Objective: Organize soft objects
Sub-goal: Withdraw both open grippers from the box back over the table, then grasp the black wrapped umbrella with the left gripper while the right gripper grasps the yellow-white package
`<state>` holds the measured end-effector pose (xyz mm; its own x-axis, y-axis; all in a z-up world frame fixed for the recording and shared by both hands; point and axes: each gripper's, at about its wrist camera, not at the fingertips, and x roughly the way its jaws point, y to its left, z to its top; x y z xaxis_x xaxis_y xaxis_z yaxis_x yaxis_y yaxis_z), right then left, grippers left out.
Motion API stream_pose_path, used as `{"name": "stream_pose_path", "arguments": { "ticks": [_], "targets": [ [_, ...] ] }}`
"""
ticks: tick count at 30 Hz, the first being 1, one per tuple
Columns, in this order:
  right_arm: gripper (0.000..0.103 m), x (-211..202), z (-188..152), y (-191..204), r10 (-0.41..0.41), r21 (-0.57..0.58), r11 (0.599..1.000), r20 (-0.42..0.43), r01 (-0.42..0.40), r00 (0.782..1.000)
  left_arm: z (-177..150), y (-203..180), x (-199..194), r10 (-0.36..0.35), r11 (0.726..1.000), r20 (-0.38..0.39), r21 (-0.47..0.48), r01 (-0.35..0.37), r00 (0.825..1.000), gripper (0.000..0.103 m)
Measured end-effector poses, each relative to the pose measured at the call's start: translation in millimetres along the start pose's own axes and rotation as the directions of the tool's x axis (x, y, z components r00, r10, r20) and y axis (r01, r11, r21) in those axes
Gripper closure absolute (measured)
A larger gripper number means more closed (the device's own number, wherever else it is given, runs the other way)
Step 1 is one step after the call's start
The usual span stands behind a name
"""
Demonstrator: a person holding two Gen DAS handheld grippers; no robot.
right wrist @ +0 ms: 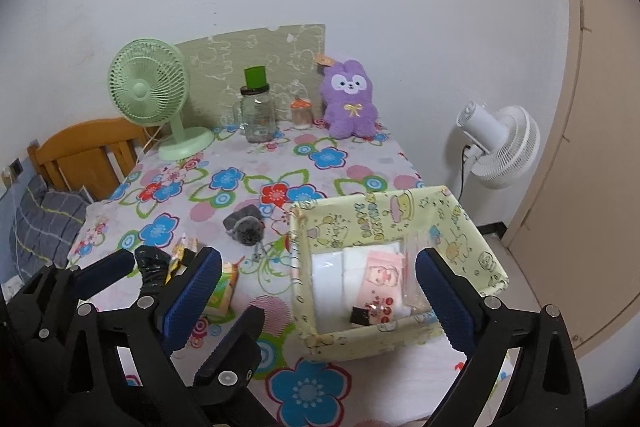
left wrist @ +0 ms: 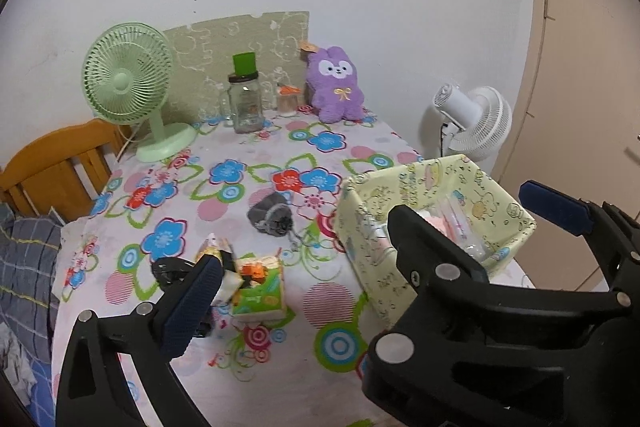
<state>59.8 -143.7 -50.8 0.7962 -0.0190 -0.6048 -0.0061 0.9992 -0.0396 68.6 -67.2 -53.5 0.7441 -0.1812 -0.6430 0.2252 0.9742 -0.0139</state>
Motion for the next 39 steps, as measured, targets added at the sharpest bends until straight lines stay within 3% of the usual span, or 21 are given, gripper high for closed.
{"name": "stream_pose_path", "arguments": {
  "ticks": [8,31,39],
  "targets": [
    [0.000,8,2,23,0.028,-0.026,0.999,-0.018,-0.028,0.999,-2,24,2,0.060,0.998,-0.011,-0.016,-0.060,0.998,0.000],
    [0.001,57,-2,82,0.082,-0.066,0.994,-0.057,-0.086,0.995,-18,92,34,0.111,0.989,-0.058,-0.093,-0.116,0.992,0.002],
    [0.002,79,-7,99,0.114,-0.073,0.990,-0.088,-0.120,0.990,-26,119,54,0.091,0.983,-0.114,-0.145,-0.108,0.989,0.015]
  ]
}}
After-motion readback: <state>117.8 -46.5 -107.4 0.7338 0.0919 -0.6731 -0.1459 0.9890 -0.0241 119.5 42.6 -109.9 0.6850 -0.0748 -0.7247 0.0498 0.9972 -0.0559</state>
